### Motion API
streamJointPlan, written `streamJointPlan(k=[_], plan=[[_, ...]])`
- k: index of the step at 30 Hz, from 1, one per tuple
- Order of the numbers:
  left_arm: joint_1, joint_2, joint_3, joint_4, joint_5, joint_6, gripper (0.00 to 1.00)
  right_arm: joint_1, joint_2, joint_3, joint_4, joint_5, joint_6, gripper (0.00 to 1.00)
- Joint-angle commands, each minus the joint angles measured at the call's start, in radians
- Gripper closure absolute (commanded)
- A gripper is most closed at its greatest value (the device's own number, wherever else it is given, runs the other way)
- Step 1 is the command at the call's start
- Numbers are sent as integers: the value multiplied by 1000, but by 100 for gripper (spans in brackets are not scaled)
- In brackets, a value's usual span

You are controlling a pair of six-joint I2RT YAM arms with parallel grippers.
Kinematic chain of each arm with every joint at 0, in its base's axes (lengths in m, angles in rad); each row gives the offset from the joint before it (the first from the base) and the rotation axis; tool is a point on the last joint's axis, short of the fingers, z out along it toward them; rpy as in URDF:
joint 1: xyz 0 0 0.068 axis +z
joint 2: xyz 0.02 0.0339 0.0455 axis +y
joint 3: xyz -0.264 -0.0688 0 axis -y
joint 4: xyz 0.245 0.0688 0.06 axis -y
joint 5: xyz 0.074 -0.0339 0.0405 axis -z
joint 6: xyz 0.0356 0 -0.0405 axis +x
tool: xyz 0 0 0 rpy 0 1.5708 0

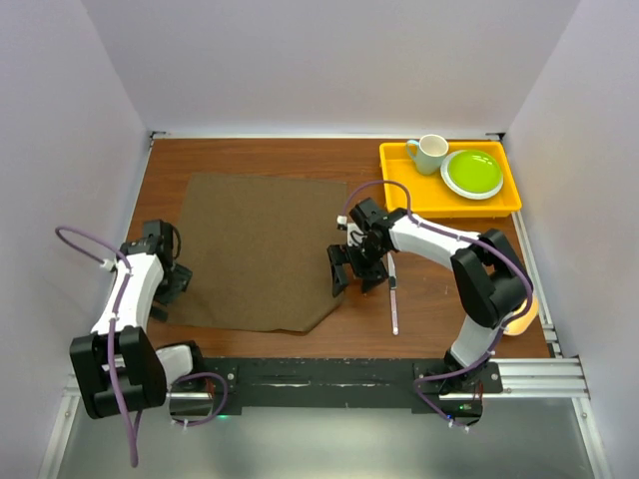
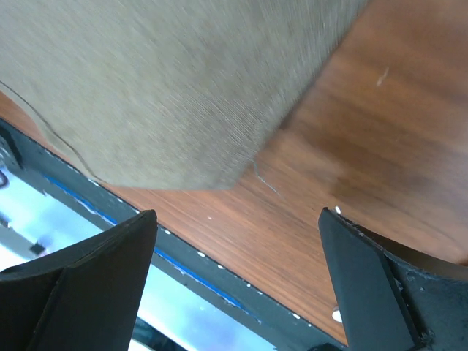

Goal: Fold the napkin, place the utensils inside, and roll it up
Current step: Flatten the napkin out

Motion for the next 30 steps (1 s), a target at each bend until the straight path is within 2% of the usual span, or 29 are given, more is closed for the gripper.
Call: streamJointPlan(k=[1, 2, 4, 5, 8, 11, 14, 16, 19, 20, 22, 23, 24, 25, 28, 30], plan=[[-33, -40, 55, 201, 187, 333, 18, 10, -32, -70, 156, -137, -28, 3], [-59, -58, 38, 245, 295, 362, 19, 12, -29, -85, 176, -149, -33, 4], [-93, -101, 11, 368, 394, 424, 23, 12, -20, -90, 219, -168, -44, 4], [-134, -107, -6, 400, 487, 427, 23, 16, -15, -93, 233, -172, -44, 5], [-194, -88, -46, 519, 625, 432, 25, 26, 11, -103, 303, -209, -24, 6], [-228, -19, -89, 597, 744, 410, 34, 42, 31, -116, 397, -263, 21, 8], [-234, 20, -92, 628, 759, 418, 36, 67, 36, -125, 463, -295, 47, 9], [-234, 27, -84, 637, 761, 424, 36, 70, 28, -149, 463, -324, 88, 14], [-234, 49, -63, 626, 753, 439, 36, 70, -68, -233, 489, -451, 183, 21], [-234, 61, -52, 620, 749, 451, 36, 69, -111, -240, 475, -454, 191, 22], [-234, 70, -40, 606, 736, 458, 36, 59, -191, -217, 327, -451, 150, 23], [-234, 72, -37, 602, 729, 462, 36, 55, -201, -215, 267, -477, 137, 23], [-234, 73, -34, 599, 727, 464, 36, 50, -196, -220, 259, -566, 146, 23], [-234, 73, -25, 593, 716, 465, 36, 47, -192, -225, 250, -594, 154, 35], [-234, 72, 1, 554, 684, 455, 35, 39, -207, -199, 191, -512, 148, 38], [-234, 61, 5, 554, 684, 450, 34, 41, -219, -200, 268, -516, 200, 38]])
